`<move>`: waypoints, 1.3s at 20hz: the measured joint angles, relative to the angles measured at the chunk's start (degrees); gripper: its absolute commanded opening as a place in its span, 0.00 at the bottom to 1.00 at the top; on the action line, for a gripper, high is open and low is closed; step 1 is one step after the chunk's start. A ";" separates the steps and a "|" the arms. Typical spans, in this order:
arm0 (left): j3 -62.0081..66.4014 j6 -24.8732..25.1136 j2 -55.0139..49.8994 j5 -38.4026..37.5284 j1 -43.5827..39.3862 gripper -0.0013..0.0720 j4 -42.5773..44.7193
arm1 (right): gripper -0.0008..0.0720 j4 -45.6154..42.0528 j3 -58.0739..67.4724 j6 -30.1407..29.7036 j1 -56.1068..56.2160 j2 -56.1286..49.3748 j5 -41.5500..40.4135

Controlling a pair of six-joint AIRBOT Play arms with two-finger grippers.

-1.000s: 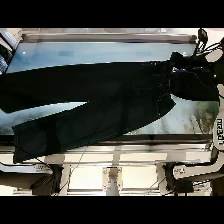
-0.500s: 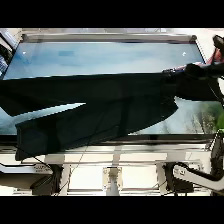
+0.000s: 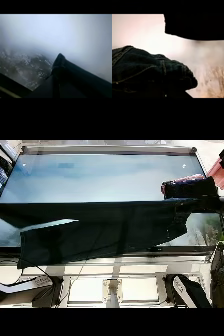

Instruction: Fold the clothes and pants, and hang the long-sleeved shirts on hangers.

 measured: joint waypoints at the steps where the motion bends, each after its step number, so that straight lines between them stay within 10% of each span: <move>1: -1.62 0.17 0.90 0.39 1.46 0.07 -1.03 | 0.06 -0.15 -0.09 0.02 -0.02 1.55 1.38; 9: -5.35 0.35 3.48 4.76 9.73 0.06 -3.91 | 0.06 5.25 -0.37 -0.09 0.35 -3.10 3.04; 26: -4.55 -1.68 -4.39 22.69 -1.55 0.07 1.81 | 0.06 9.86 27.98 12.39 13.35 -54.25 -26.58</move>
